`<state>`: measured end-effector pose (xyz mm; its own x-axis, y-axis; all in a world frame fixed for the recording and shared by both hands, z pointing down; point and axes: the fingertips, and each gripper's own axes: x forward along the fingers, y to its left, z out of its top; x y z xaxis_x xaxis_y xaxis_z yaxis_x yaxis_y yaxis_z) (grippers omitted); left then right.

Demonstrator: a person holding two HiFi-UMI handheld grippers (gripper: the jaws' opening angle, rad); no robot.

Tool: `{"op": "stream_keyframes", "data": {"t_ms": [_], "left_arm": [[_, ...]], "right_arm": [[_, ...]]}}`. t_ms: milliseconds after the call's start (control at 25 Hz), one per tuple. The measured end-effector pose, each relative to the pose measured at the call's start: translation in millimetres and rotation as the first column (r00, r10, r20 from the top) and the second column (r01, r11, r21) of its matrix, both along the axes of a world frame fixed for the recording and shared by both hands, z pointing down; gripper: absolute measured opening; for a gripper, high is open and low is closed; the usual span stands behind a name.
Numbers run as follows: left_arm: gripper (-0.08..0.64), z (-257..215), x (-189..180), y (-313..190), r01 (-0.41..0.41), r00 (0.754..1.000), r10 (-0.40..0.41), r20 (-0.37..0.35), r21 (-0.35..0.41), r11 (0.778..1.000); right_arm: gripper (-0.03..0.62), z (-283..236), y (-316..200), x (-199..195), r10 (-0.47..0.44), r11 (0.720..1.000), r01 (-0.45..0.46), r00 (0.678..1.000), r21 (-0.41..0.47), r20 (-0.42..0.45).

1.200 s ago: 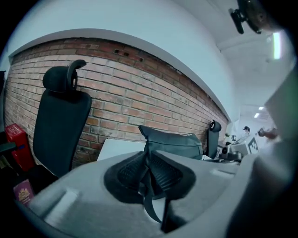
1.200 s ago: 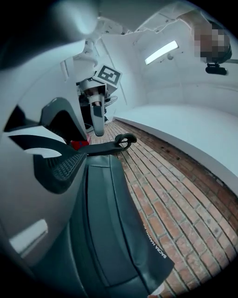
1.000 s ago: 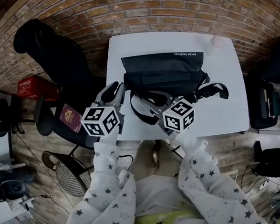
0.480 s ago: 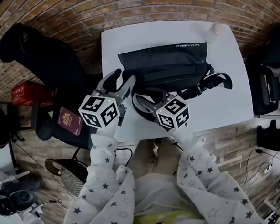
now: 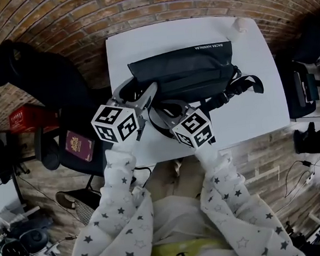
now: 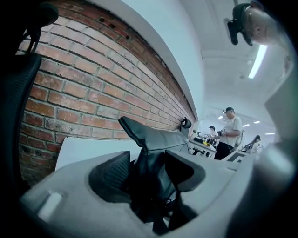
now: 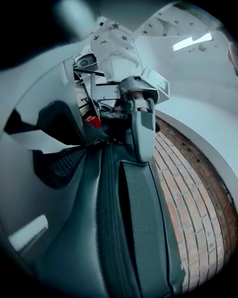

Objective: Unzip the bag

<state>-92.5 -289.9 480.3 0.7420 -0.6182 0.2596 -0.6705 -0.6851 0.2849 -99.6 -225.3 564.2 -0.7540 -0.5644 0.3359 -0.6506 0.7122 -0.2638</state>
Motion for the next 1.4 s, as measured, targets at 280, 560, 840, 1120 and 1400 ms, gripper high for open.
{"op": "stream_keyframes", "data": {"t_ms": [280,560,840,1120,1400], "left_arm": [[0.205,1.4,6.4,3.1,-0.025,1.000,0.025,0.010,0.008,1.000],[0.176,3.2,5.9,2.9,-0.035,0.999,0.033,0.043,0.028,0.999],[0.170,0.4,-0.7,1.0,-0.010,0.999,0.008,0.050,0.040,0.999],[0.169,0.9,-0.8,0.6,0.006,0.998,-0.009,0.055,0.047,0.999],[0.169,-0.2,-9.5,0.8,0.031,0.998,-0.033,0.052,0.050,0.998]], "right_arm": [[0.020,1.1,2.0,5.7,0.011,1.000,-0.011,1.000,0.011,-0.006],[0.018,-4.0,10.0,4.8,-0.010,0.999,0.011,1.000,-0.050,0.020],[0.017,-17.3,20.2,0.5,-0.084,0.992,0.088,0.996,-0.094,0.043],[0.017,-19.7,17.5,14.6,-0.096,0.988,0.098,0.995,-0.118,0.019],[0.016,-25.6,13.8,20.8,-0.123,0.986,0.115,0.991,-0.121,-0.057]]}}
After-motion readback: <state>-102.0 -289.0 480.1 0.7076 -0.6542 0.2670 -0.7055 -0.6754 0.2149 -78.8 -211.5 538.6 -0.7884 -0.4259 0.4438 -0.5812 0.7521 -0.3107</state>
